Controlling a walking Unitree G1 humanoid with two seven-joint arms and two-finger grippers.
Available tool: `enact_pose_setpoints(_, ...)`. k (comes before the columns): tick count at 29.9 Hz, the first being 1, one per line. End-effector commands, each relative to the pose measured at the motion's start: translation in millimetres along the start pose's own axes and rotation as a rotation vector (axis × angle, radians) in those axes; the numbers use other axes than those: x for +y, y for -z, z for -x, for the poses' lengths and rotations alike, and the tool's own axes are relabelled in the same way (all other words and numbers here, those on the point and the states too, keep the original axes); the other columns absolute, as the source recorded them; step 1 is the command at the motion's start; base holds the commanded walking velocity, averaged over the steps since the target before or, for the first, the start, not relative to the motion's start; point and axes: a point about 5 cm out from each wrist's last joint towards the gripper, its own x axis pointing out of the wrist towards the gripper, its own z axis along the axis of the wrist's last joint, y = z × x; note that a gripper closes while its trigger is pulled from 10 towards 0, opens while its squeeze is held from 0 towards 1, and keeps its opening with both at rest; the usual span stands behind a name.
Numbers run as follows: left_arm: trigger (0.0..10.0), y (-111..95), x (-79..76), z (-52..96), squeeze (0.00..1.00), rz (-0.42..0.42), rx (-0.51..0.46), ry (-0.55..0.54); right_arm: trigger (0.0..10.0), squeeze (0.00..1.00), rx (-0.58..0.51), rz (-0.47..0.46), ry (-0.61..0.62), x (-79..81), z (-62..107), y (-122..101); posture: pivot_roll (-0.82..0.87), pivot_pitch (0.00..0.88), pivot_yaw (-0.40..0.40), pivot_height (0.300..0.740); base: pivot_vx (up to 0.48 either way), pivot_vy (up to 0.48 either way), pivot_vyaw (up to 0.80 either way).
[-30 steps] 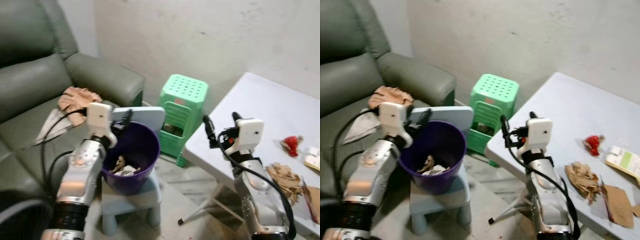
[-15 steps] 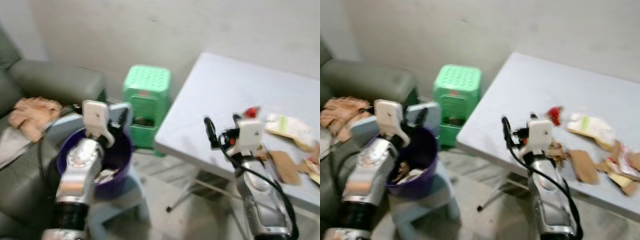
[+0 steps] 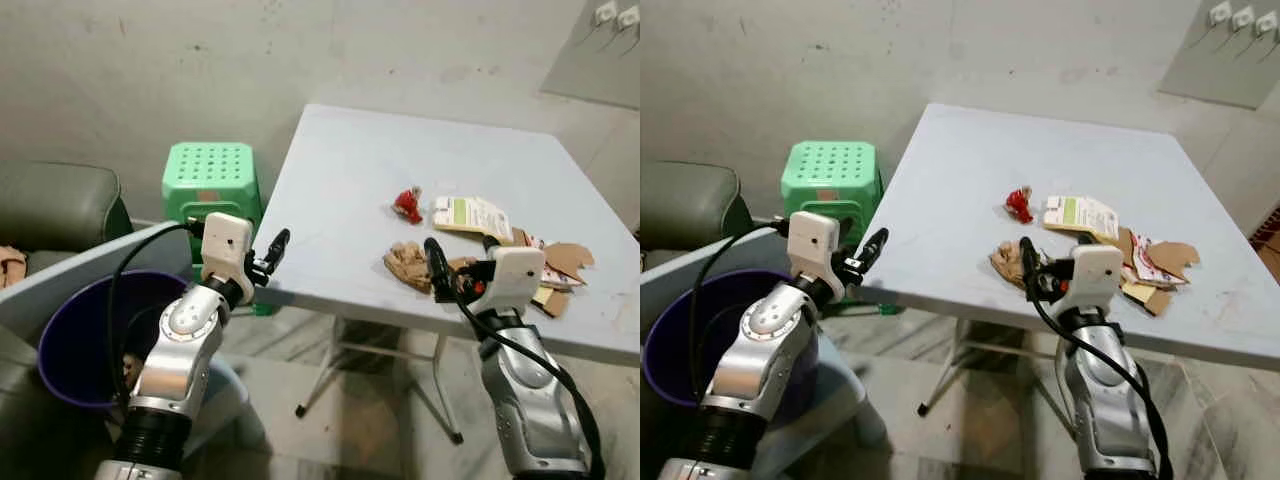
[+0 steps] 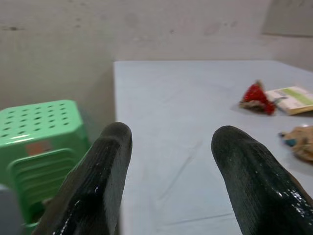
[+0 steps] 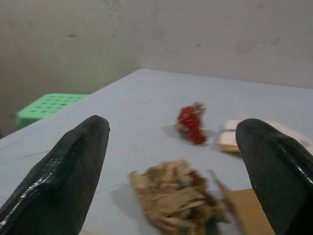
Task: Picking trash to rubbish bin
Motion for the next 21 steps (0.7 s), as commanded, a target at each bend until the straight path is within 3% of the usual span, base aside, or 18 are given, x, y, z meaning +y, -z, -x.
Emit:
enact_pose_setpoints(1, 10.0, -2.3, -5.7, -0.7, 0.00, -0.004, -0.003, 0.031, 10.0, 0.00, -0.016, 0.006, 0.003, -3.6, 0.2, -5.5, -0.04, 0.074, -0.045, 0.740, 0.000, 0.000, 0.00)
enact_pose_setpoints(14, 10.0, -2.5, -11.3, -0.1, 0.00, -0.003, 0.001, 0.085, 10.0, 0.00, -0.019, 0.019, 0.000, -0.8, -1.1, -4.7, -0.04, 0.071, -0.043, 0.740, 0.000, 0.000, 0.00)
enact_pose_setpoints(21, 10.0, -3.1, -14.5, -0.6, 0.00, -0.024, -0.004, 0.105, 10.0, 0.00, -0.019, 0.022, -0.006, 0.2, -1.4, -4.3, -0.04, 0.061, -0.042, 0.740, 0.307, 0.000, 0.00)
